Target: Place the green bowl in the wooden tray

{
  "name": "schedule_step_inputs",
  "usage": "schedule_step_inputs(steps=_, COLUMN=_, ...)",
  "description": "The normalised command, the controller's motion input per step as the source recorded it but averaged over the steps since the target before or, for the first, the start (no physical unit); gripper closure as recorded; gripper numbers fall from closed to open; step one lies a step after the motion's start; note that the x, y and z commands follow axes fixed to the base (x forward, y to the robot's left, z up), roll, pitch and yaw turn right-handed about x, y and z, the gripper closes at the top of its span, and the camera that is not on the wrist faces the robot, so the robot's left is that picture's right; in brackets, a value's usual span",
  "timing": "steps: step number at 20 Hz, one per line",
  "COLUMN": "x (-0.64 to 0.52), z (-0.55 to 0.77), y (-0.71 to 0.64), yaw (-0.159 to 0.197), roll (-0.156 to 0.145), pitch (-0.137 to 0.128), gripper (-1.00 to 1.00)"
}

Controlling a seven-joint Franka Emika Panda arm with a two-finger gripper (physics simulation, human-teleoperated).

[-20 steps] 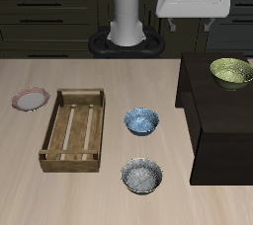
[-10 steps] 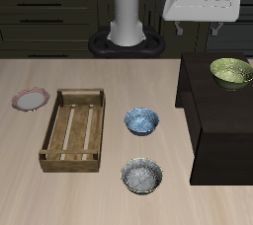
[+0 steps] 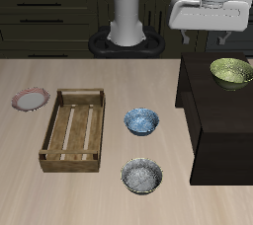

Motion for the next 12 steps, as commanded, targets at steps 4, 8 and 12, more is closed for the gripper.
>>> schedule_step_inputs(steps=4, x=0.36, z=-0.11, y=0.01, yaw=0.005, roll=-0.036, pitch=0.027, gripper=-1.00)
schedule_step_inputs(steps=8, x=0.23, z=-0.20, y=0.10, yaw=0.021, roll=-0.018, pitch=0.027, gripper=-1.00)
schedule_step_inputs(steps=12, x=0.13, z=-0.29, y=0.17, yaw=-0.003, roll=0.005, pitch=0.036, gripper=-1.00)
